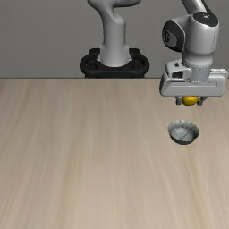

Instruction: Pick the lemon and place it on the bowl

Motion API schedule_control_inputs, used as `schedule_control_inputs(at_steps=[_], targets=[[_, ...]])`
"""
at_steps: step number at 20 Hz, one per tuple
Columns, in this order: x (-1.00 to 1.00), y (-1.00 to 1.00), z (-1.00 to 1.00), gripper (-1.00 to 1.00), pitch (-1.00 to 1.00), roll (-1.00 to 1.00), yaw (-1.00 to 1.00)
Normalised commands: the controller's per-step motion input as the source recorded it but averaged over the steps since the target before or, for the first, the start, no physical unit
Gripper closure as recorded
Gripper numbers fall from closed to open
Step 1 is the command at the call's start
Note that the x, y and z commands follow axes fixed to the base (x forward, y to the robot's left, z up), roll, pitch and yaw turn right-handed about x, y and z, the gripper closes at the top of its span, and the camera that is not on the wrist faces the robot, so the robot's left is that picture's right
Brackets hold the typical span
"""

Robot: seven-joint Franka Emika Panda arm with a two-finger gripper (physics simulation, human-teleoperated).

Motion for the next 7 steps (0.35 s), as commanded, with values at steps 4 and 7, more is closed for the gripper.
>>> schedule_control_inputs(at_steps=[4,7], targets=[[0.00,0.00,0.00,-1.00,0.00,0.00,0.00],[0.00,0.00,0.00,-1.00,0.00,0.00,0.00]])
